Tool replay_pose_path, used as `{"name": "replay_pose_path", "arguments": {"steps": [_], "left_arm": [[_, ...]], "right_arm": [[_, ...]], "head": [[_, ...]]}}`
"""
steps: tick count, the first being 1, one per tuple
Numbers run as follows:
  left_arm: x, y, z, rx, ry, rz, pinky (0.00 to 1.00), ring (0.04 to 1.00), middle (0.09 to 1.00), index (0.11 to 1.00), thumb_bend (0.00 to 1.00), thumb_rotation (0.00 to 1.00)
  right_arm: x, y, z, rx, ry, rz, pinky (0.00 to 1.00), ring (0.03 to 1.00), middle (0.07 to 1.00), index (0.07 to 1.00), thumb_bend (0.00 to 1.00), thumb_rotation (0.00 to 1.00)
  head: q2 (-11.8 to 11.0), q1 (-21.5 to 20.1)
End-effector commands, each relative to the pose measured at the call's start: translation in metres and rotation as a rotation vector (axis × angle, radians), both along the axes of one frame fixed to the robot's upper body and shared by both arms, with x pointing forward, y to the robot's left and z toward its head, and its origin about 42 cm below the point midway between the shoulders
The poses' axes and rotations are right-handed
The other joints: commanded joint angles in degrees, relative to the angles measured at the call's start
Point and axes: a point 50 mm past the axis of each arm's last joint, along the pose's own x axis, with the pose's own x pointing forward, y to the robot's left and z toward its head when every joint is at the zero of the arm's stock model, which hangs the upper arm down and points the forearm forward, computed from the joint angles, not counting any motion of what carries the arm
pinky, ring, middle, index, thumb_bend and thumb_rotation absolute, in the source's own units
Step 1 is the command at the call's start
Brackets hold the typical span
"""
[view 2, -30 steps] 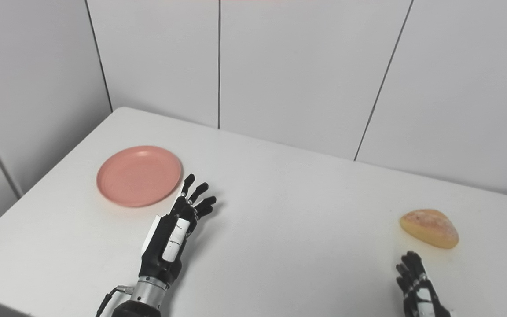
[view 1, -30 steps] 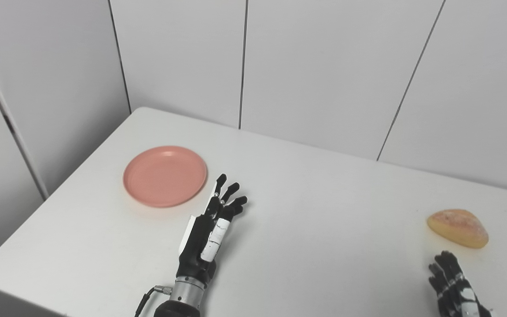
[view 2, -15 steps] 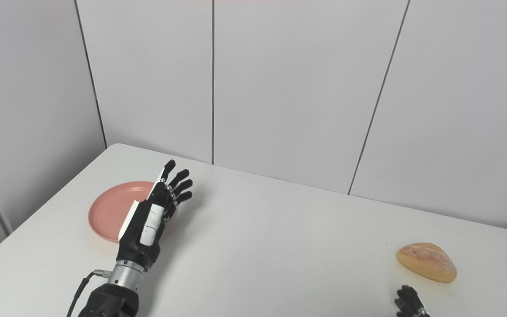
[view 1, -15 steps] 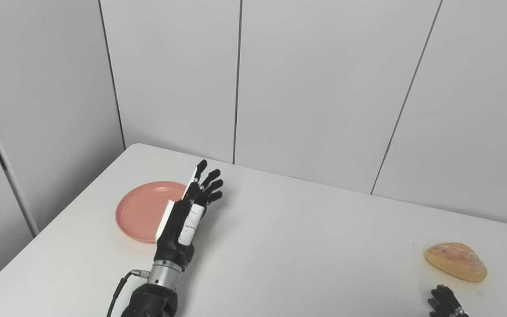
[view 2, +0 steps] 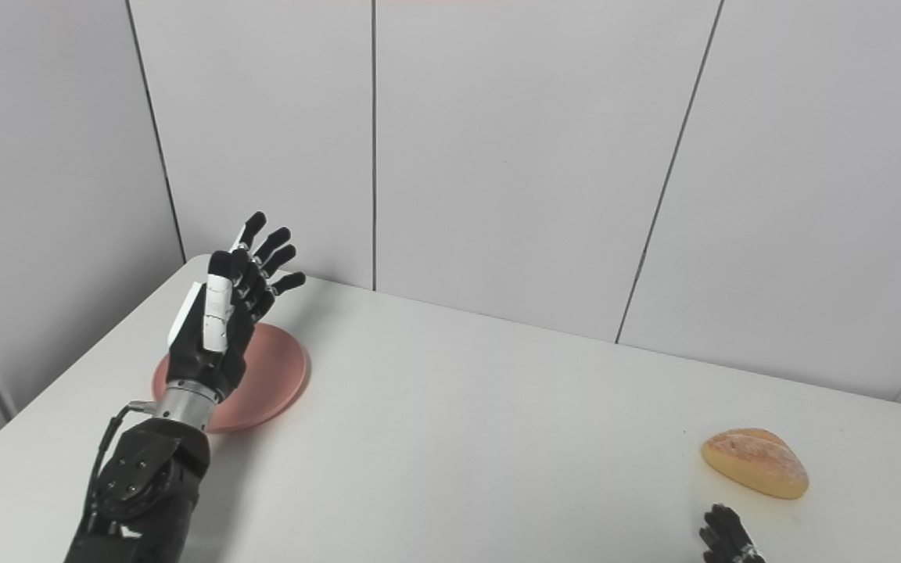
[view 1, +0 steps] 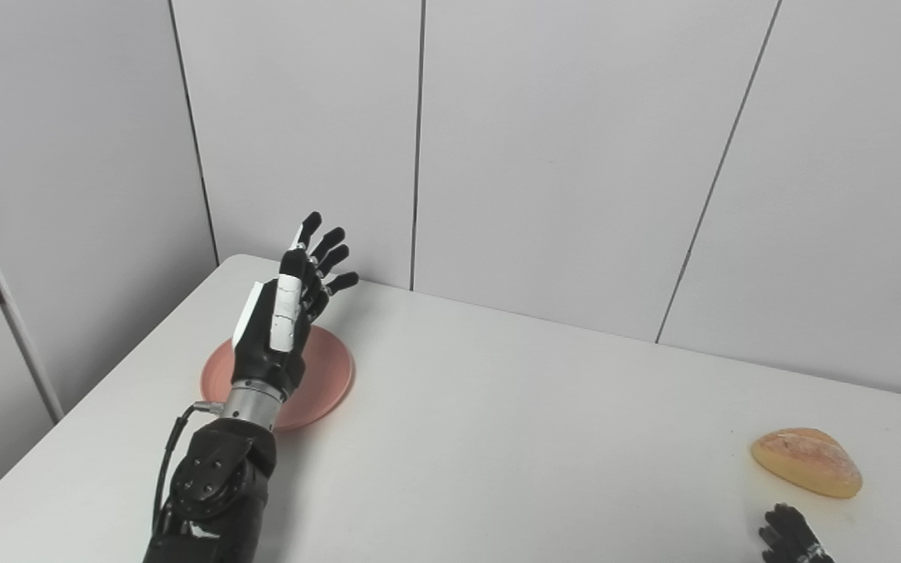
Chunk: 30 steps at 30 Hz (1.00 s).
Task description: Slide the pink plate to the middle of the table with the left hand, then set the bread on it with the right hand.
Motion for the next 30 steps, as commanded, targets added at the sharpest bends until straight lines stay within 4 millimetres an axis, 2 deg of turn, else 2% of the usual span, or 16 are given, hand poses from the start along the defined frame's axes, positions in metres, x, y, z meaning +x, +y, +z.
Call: {"name": "replay_pose_path", "arguments": {"steps": [1,4,9,14,22,30], "left_arm": [[0.010,0.013,0.030,0.074,-0.111,0.011,0.81,0.921,0.954,0.994,1.00,1.00],[0.019,0.036,0.031,0.109,-0.108,0.054,0.78,0.907,0.938,0.984,1.00,0.99],[0.030,0.061,0.031,0.137,-0.087,0.107,0.80,0.911,0.946,0.981,1.00,0.98],[0.038,0.075,0.030,0.131,-0.081,0.132,0.77,0.905,0.933,0.978,1.00,0.96],[0.047,0.106,0.026,0.151,-0.095,0.113,0.77,0.904,0.932,0.992,1.00,1.00],[0.056,0.135,0.016,0.128,-0.067,0.161,0.75,0.894,0.939,0.995,1.00,0.99]], "right_arm": [[-0.010,0.001,-0.018,0.022,0.070,0.011,1.00,0.947,0.934,0.897,0.74,0.80],[-0.010,0.001,-0.018,0.017,0.070,0.011,1.00,0.947,0.934,0.901,0.75,0.80],[-0.011,0.002,-0.018,0.022,0.072,0.008,1.00,0.940,0.929,0.906,0.75,0.80],[-0.012,0.002,-0.017,0.023,0.071,0.010,1.00,0.933,0.924,0.900,0.75,0.80],[-0.012,0.002,-0.017,0.032,0.074,0.014,0.97,0.924,0.914,0.897,0.77,0.79],[-0.012,0.001,-0.017,0.023,0.072,0.015,0.97,0.928,0.916,0.901,0.75,0.82]], "head": [[0.1,-0.1],[0.2,-0.4],[0.4,-0.3],[0.4,-0.4],[0.4,-0.3],[0.5,-0.3]]}}
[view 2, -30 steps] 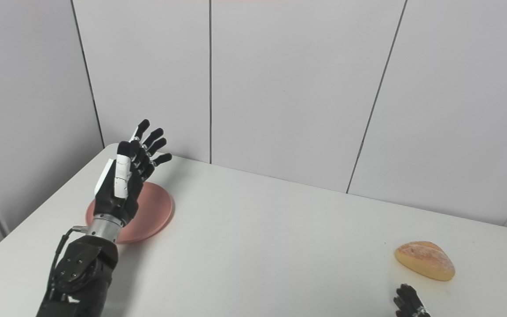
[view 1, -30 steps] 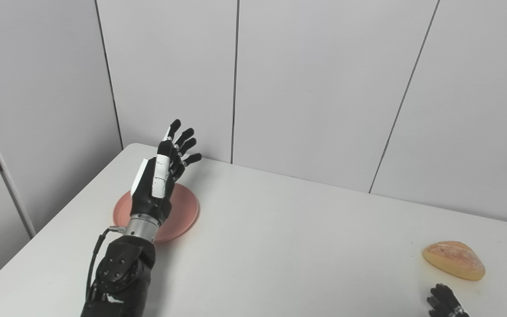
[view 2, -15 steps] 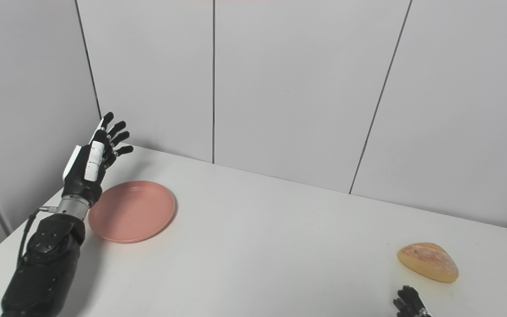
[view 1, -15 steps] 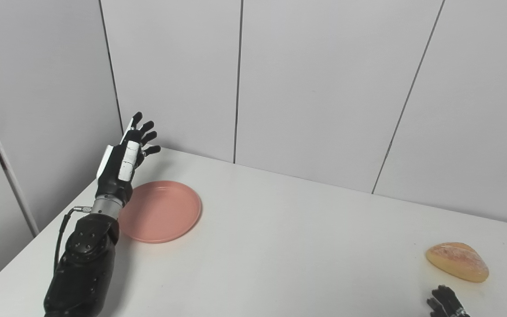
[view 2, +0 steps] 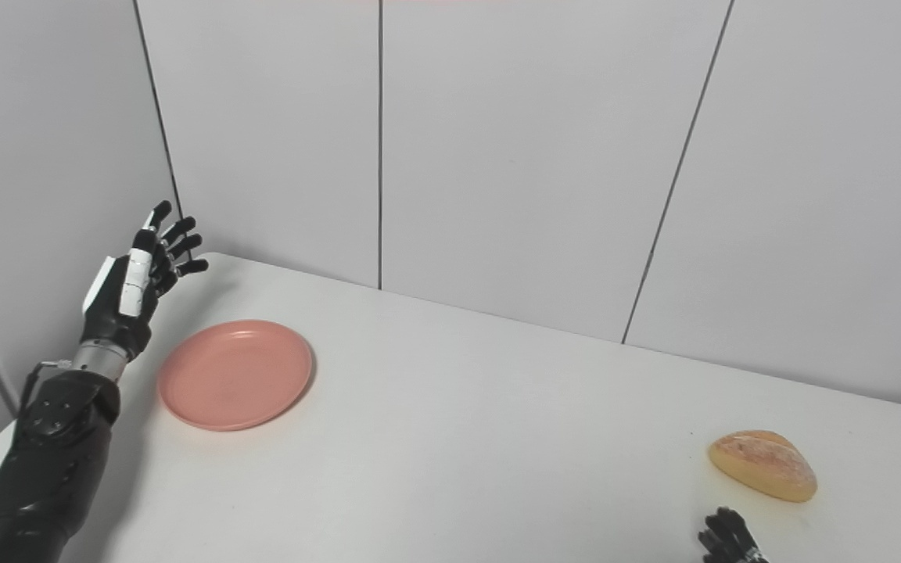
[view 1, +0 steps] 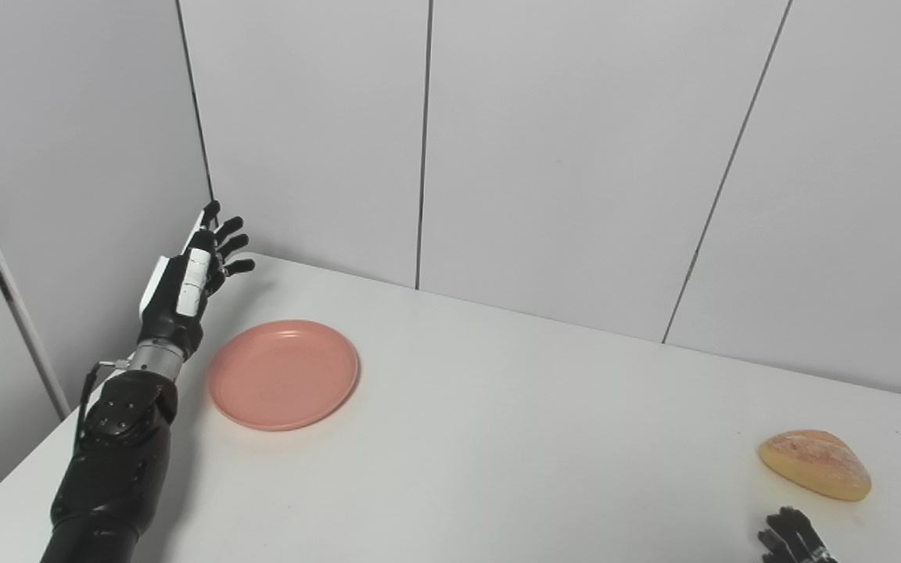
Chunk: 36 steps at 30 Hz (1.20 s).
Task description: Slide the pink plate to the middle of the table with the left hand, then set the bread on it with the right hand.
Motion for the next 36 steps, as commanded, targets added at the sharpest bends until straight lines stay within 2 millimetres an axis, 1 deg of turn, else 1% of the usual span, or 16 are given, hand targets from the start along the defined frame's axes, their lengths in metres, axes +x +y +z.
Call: {"name": "replay_pose_path", "arguments": {"steps": [1,4,6,9,12,16,17,19,21,24,30,36], "left_arm": [[0.009,0.013,0.038,0.033,-0.115,0.015,0.74,0.888,0.936,0.992,1.00,0.98],[0.013,0.023,0.035,0.027,-0.101,0.034,0.73,0.883,0.933,0.984,1.00,0.98],[0.014,0.028,0.032,0.019,-0.091,0.045,0.74,0.884,0.930,0.984,1.00,0.97],[0.015,0.033,0.030,0.013,-0.076,0.056,0.75,0.881,0.927,0.982,1.00,0.96],[0.016,0.038,0.027,0.006,-0.061,0.070,0.71,0.872,0.918,0.978,1.00,0.96],[0.017,0.042,0.019,-0.014,-0.033,0.075,0.70,0.869,0.912,0.980,1.00,0.96],[0.017,0.043,0.017,-0.017,-0.028,0.076,0.68,0.869,0.912,0.985,1.00,0.97],[0.017,0.043,0.013,-0.032,-0.018,0.077,0.66,0.873,0.916,0.988,1.00,0.96],[0.016,0.044,0.007,-0.035,0.001,0.084,0.67,0.870,0.917,0.993,1.00,0.96],[0.014,0.045,-0.004,-0.040,0.036,0.095,0.71,0.867,0.909,0.985,1.00,0.96],[0.013,0.043,-0.019,-0.071,0.074,0.112,0.71,0.852,0.894,0.958,1.00,0.94],[0.015,0.033,-0.032,-0.117,0.090,0.108,0.73,0.835,0.868,0.952,0.99,0.92]], "right_arm": [[-0.010,0.002,-0.017,0.010,0.063,0.012,0.97,0.926,0.914,0.899,0.75,0.83],[-0.010,0.002,-0.016,0.015,0.065,0.013,0.96,0.921,0.909,0.896,0.75,0.82],[-0.010,0.002,-0.016,0.013,0.066,0.012,0.96,0.920,0.906,0.895,0.76,0.83],[-0.011,0.002,-0.016,0.011,0.065,0.012,0.96,0.919,0.903,0.896,0.76,0.83],[-0.011,0.002,-0.016,0.014,0.064,0.015,0.97,0.921,0.904,0.899,0.75,0.82],[-0.011,0.002,-0.016,0.007,0.064,0.012,0.96,0.914,0.896,0.892,0.75,0.83],[-0.011,0.002,-0.016,0.007,0.064,0.011,0.95,0.912,0.893,0.890,0.76,0.83],[-0.012,0.003,-0.015,0.010,0.064,0.009,0.95,0.914,0.894,0.892,0.76,0.83],[-0.012,0.004,-0.014,0.014,0.064,0.009,0.95,0.910,0.893,0.894,0.76,0.82],[-0.014,0.004,-0.012,0.017,0.064,0.010,0.95,0.910,0.890,0.891,0.75,0.82],[-0.015,0.005,-0.012,0.020,0.064,0.002,0.93,0.892,0.872,0.876,0.75,0.81],[-0.015,0.005,-0.012,0.019,0.069,0.003,0.93,0.897,0.876,0.880,0.74,0.81]], "head": [[0.1,-0.1],[0.2,-0.1],[0.3,-0.1],[0.4,-0.1],[0.6,-0.2],[0.7,-0.3],[0.8,-0.3],[0.9,-0.4],[1.1,-0.4],[1.6,-0.8],[2.0,-1.2],[2.1,-1.3]]}}
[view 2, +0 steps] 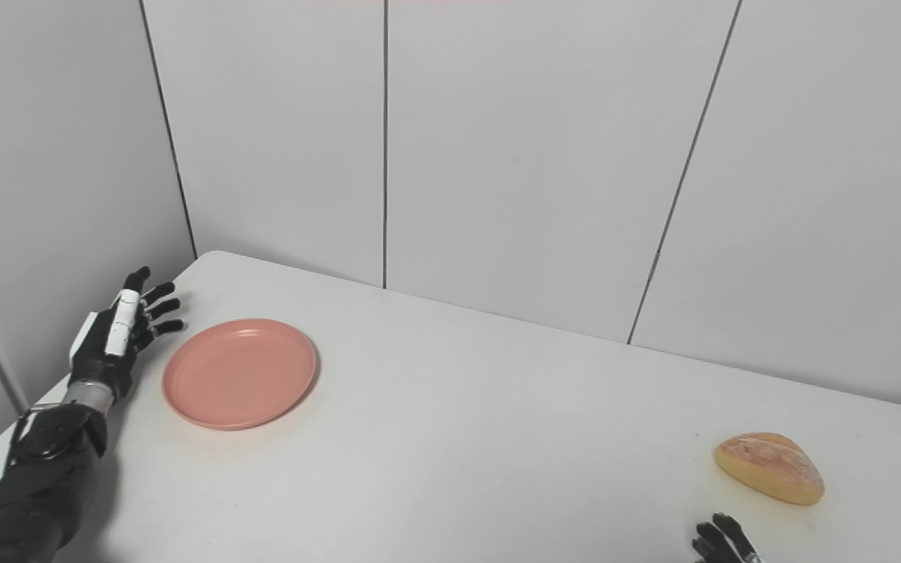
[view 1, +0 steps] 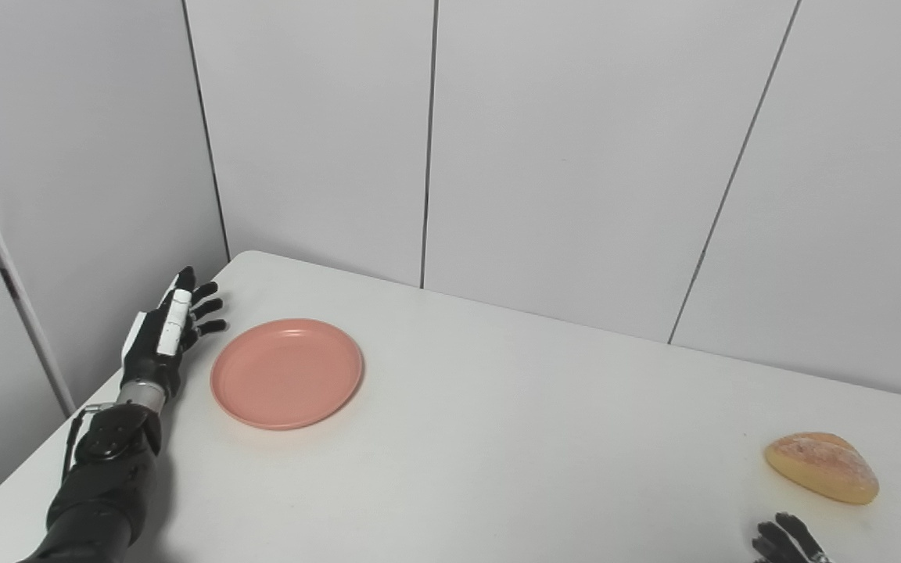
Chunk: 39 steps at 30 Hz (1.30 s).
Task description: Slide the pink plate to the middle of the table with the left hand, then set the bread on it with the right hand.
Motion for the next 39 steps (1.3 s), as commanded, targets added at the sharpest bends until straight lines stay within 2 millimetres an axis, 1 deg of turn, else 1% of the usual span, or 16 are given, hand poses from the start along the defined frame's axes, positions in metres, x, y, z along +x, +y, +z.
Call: {"name": "replay_pose_path", "arguments": {"steps": [1,3,6,8,11,14,16,19,23,26,31,36,38,39], "left_arm": [[0.015,-0.002,0.033,0.031,-0.109,-0.019,0.73,0.835,0.869,0.953,0.99,0.92],[0.016,-0.004,0.030,0.046,-0.089,-0.024,0.74,0.840,0.877,0.961,0.99,0.94],[0.017,-0.010,0.024,0.086,-0.057,-0.031,0.73,0.828,0.876,0.958,0.97,0.99],[0.017,-0.013,0.020,0.094,-0.034,-0.032,0.70,0.819,0.872,0.952,1.00,0.99],[0.018,-0.019,0.011,0.084,-0.010,-0.046,0.72,0.837,0.874,0.949,1.00,1.00],[0.019,-0.026,0.005,0.075,0.003,-0.067,0.76,0.857,0.886,0.958,1.00,0.99],[0.019,-0.029,0.001,0.077,0.016,-0.084,0.76,0.862,0.896,0.967,1.00,0.99],[0.020,-0.033,-0.004,0.081,0.035,-0.100,0.76,0.854,0.888,0.967,1.00,0.99],[0.020,-0.036,-0.009,0.073,0.054,-0.113,0.73,0.853,0.886,0.969,1.00,0.99],[0.018,-0.038,-0.013,0.068,0.063,-0.112,0.74,0.859,0.882,0.968,1.00,0.99],[0.016,-0.041,-0.019,0.027,0.053,-0.118,0.75,0.870,0.880,0.959,0.98,0.99],[0.015,-0.048,-0.025,-0.014,0.040,-0.144,0.78,0.881,0.894,0.961,1.00,0.97],[0.015,-0.050,-0.027,-0.026,0.039,-0.162,0.82,0.897,0.903,0.975,1.00,0.96],[0.015,-0.051,-0.027,-0.029,0.036,-0.169,0.80,0.896,0.905,0.981,1.00,0.96]], "right_arm": [[-0.010,0.005,-0.013,0.023,0.052,0.006,0.93,0.897,0.876,0.881,0.74,0.81],[-0.011,0.005,-0.012,0.025,0.052,0.008,0.93,0.899,0.878,0.884,0.74,0.81],[-0.011,0.005,-0.012,0.022,0.049,0.010,0.92,0.892,0.873,0.879,0.75,0.81],[-0.012,0.005,-0.012,0.019,0.050,0.010,0.92,0.892,0.873,0.880,0.75,0.81],[-0.012,0.005,-0.012,0.018,0.051,0.005,0.92,0.887,0.868,0.879,0.75,0.81],[-0.012,0.005,-0.012,0.020,0.052,0.003,0.92,0.889,0.869,0.882,0.75,0.81],[-0.012,0.005,-0.011,0.018,0.052,0.005,0.92,0.890,0.871,0.885,0.74,0.81],[-0.012,0.005,-0.011,0.014,0.053,0.008,0.91,0.891,0.871,0.884,0.74,0.82],[-0.012,0.006,-0.010,0.018,0.049,0.008,0.91,0.889,0.869,0.879,0.75,0.80],[-0.013,0.005,-0.010,0.019,0.047,0.009,0.91,0.884,0.866,0.884,0.75,0.80],[-0.013,0.005,-0.009,0.024,0.049,0.012,0.91,0.886,0.869,0.890,0.73,0.80],[-0.014,0.004,-0.008,0.031,0.050,0.016,0.91,0.884,0.866,0.883,0.74,0.79],[-0.014,0.004,-0.008,0.026,0.049,0.016,0.90,0.882,0.866,0.882,0.74,0.79],[-0.014,0.004,-0.008,0.023,0.049,0.016,0.90,0.883,0.866,0.882,0.73,0.79]], "head": [[0.2,-0.1],[0.3,-0.1],[0.4,-0.2],[0.5,-0.2],[0.6,-0.2],[0.7,-0.2],[0.7,-0.3],[0.8,-0.4],[0.9,-0.5],[1.1,-0.5],[1.3,-0.7],[1.5,-0.7],[1.7,-0.8],[1.7,-0.8]]}}
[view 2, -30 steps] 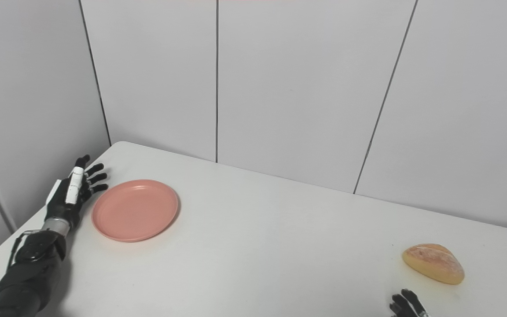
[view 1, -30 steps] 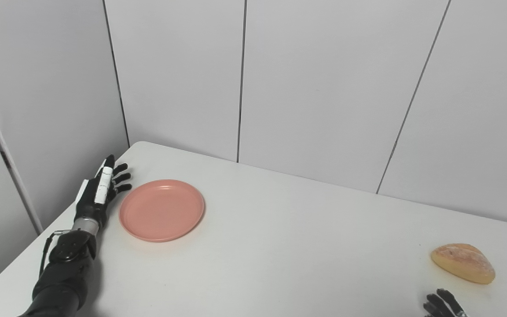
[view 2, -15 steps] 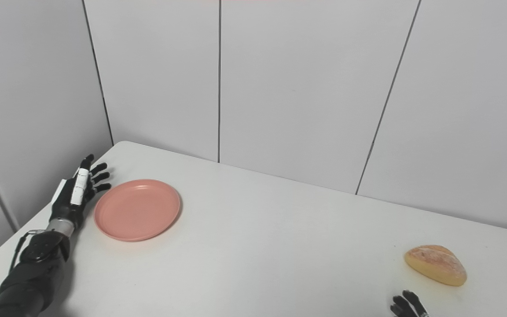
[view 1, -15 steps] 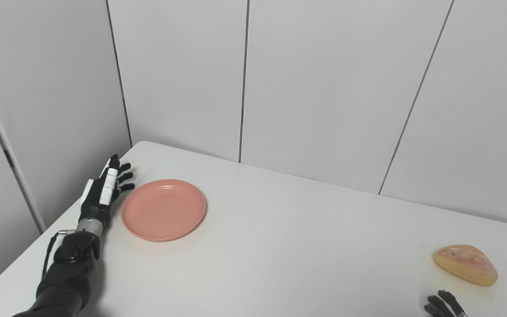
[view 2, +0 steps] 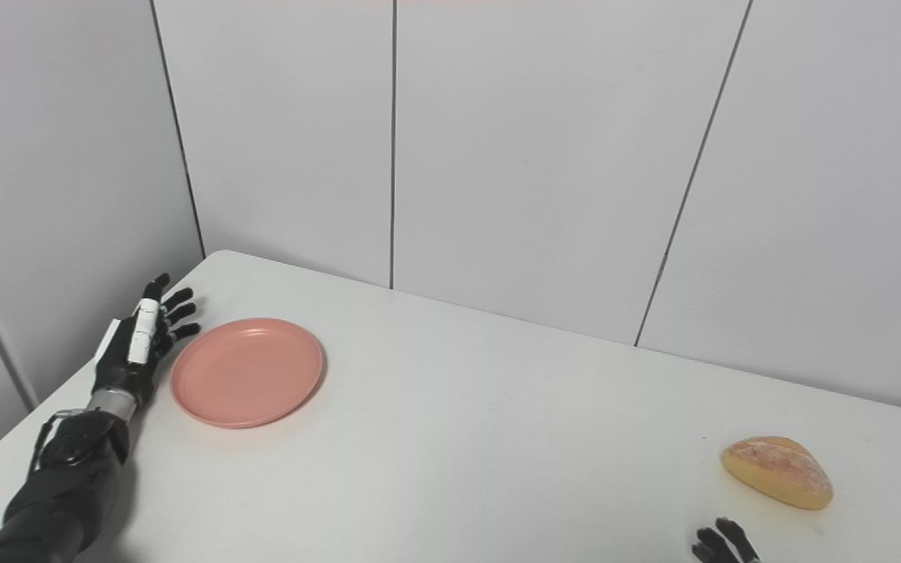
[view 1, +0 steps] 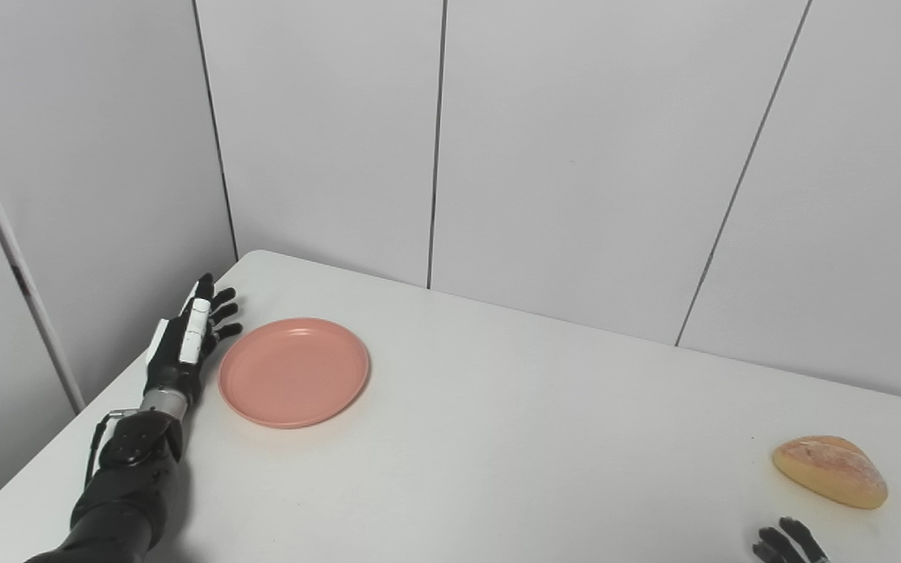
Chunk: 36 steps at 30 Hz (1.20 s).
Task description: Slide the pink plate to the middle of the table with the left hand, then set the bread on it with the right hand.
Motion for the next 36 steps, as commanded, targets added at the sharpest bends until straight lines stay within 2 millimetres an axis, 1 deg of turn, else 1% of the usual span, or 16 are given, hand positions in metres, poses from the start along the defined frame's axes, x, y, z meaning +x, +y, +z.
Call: {"name": "replay_pose_path", "arguments": {"steps": [1,4,10,14,22,25,30,33,36], "left_arm": [[0.005,-0.027,-0.015,-0.032,0.021,-0.088,0.78,0.888,0.904,0.981,1.00,0.95],[0.006,-0.030,-0.015,-0.038,0.017,-0.101,0.76,0.884,0.901,0.983,1.00,0.94],[0.010,-0.036,-0.009,-0.023,-0.004,-0.148,0.79,0.917,0.926,0.984,1.00,0.94],[0.012,-0.037,-0.004,-0.009,-0.010,-0.158,0.81,0.915,0.922,0.977,1.00,0.93],[0.017,-0.037,0.005,0.010,-0.001,-0.165,0.77,0.902,0.920,0.957,1.00,0.92],[0.016,-0.040,0.009,0.010,-0.004,-0.187,0.78,0.911,0.928,0.962,1.00,0.93],[0.015,-0.038,0.006,0.012,0.017,-0.196,0.78,0.907,0.920,0.949,1.00,0.93],[0.014,-0.043,0.007,0.024,0.009,-0.220,0.77,0.912,0.925,0.960,1.00,0.95],[0.014,-0.046,0.003,0.020,0.012,-0.222,0.76,0.895,0.911,0.959,1.00,0.93]], "right_arm": [[-0.008,0.005,-0.008,0.015,0.044,0.017,0.90,0.883,0.865,0.882,0.74,0.80],[-0.008,0.005,-0.008,0.017,0.043,0.018,0.90,0.883,0.866,0.882,0.74,0.79],[-0.009,0.005,-0.007,0.018,0.044,0.016,0.90,0.881,0.863,0.875,0.74,0.78],[-0.009,0.004,-0.007,0.019,0.042,0.022,0.89,0.876,0.860,0.873,0.73,0.78],[-0.010,0.004,-0.006,0.019,0.043,0.024,0.90,0.880,0.865,0.881,0.73,0.77],[-0.010,0.004,-0.005,0.009,0.041,0.028,0.90,0.881,0.867,0.880,0.72,0.78],[-0.011,0.005,-0.004,0.012,0.043,0.029,0.90,0.880,0.867,0.877,0.71,0.78],[-0.012,0.005,-0.003,0.007,0.044,0.028,0.89,0.875,0.861,0.870,0.72,0.78],[-0.012,0.004,-0.003,0.006,0.045,0.027,0.89,0.874,0.862,0.874,0.72,0.78]], "head": [[0.1,-0.2],[0.2,-0.2],[0.5,-0.4],[0.6,-0.3],[0.8,-0.4],[0.9,-0.6],[1.1,-0.7],[1.3,-0.8],[1.3,-0.8]]}}
